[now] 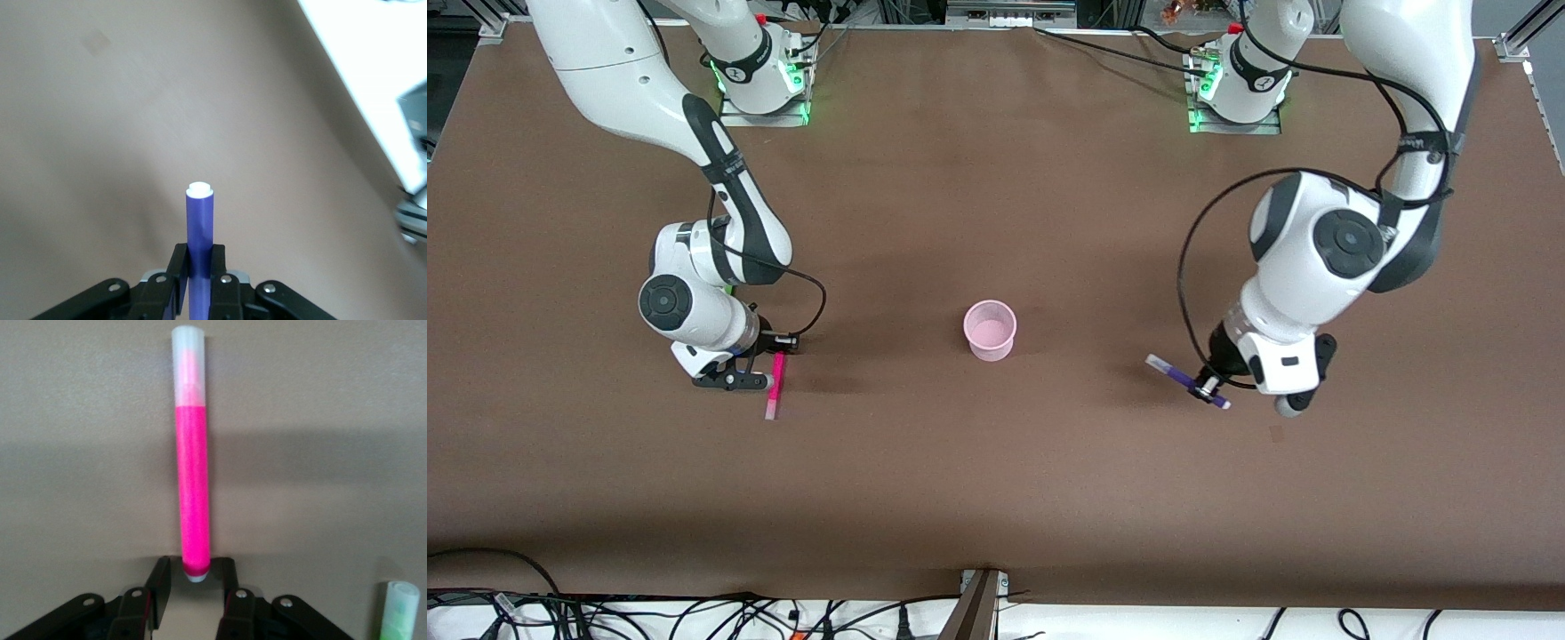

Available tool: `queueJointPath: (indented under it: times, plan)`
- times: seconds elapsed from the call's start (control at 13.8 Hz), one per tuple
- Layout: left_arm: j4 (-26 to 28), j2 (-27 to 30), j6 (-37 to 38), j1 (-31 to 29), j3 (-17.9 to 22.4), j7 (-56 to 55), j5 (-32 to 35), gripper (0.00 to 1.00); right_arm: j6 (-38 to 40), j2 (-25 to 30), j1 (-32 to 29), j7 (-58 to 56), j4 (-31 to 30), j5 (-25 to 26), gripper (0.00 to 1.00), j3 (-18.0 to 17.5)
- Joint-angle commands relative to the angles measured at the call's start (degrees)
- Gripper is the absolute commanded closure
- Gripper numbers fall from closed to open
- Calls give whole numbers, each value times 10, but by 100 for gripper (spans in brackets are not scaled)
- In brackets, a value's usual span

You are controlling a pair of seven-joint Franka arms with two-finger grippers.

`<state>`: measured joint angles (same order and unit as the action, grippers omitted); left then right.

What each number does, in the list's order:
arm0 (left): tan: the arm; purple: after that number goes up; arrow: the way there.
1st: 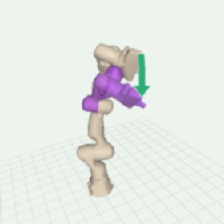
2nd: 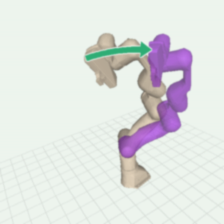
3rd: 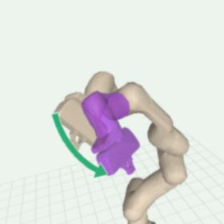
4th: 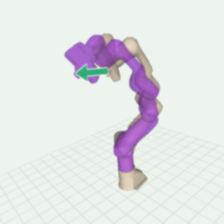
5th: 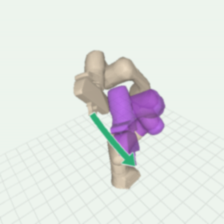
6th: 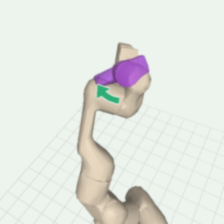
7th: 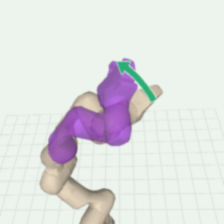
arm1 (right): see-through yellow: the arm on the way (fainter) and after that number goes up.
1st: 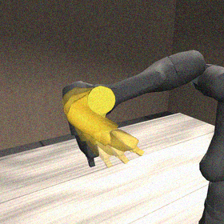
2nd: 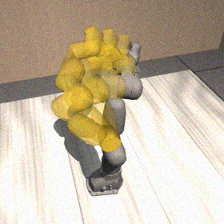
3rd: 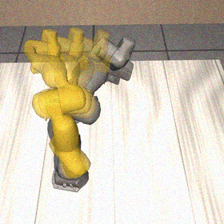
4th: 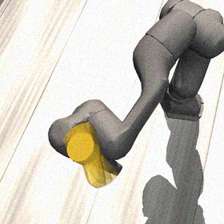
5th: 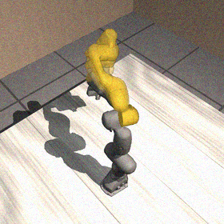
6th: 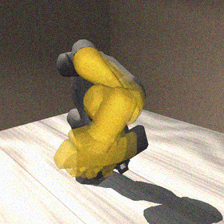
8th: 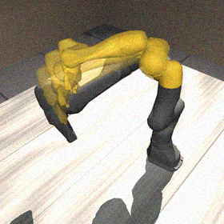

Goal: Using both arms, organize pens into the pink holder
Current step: 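Carry the blue marker over the pink cup with the left gripper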

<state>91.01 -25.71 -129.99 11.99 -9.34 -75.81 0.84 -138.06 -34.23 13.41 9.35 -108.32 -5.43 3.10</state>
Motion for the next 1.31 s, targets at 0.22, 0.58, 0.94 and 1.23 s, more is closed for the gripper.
queueJointPath:
  times: [0.22, 0.58, 0.94, 1.23]
  plan:
    - [-88, -63, 11, 135, 14, -190, 112, 100, -9, -10, -11, 0, 13, -7, 60, -3]
    - [-97, -105, 11, 203, 16, -320, 259, 100, -23, -20, -11, -2, 15, -27, 71, -3]
    - [-101, -140, 11, 245, 19, -424, 390, 100, -12, -19, -12, -6, 26, -27, 100, -2]
    - [-104, -150, 16, 283, 33, -438, 417, 100, 87, -15, -8, 9, 74, -31, 100, -3]
